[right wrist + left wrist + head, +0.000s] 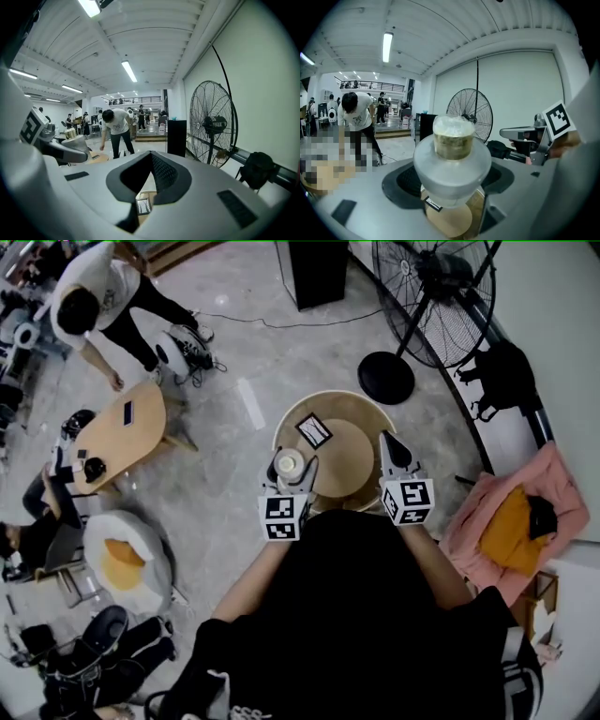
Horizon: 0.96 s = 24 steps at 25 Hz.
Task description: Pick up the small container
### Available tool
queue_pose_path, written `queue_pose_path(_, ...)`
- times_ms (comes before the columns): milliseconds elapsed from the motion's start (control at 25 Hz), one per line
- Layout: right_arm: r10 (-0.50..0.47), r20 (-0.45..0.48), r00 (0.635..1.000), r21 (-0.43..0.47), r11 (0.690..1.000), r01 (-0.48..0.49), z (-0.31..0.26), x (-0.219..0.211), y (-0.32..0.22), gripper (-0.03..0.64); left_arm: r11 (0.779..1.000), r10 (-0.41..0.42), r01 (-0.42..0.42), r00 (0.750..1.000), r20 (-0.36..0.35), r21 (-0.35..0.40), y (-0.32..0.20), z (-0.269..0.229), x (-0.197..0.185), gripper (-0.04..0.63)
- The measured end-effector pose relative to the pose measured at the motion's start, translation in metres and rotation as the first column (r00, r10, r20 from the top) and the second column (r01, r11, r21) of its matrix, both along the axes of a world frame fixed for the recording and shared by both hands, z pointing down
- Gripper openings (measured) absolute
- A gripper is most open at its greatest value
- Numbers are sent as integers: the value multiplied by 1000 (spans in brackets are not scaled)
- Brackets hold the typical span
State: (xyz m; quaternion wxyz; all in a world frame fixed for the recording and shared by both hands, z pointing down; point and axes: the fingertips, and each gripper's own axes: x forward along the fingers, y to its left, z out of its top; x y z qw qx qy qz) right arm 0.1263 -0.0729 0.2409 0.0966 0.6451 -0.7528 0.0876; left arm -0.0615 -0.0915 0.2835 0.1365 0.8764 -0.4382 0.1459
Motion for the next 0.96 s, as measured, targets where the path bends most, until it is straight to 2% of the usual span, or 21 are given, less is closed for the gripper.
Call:
queue_pose_path(360, 7, 0, 1000, -1, 1000, -7, 4, 1, -14, 16, 1000, 4, -4, 1000, 5, 9, -14, 0, -2, 347)
queue_pose_path(640, -13, -9, 1000, -1, 1000, 13, 3, -6, -24, 17, 1000, -6, 6, 1000, -18, -19, -25, 7, -3, 347)
queue_pose_path(960, -12, -6, 1000, -8, 1000, 12, 6, -11, -33, 17, 1000, 0, 0, 1000, 0, -31, -35, 17, -11, 347)
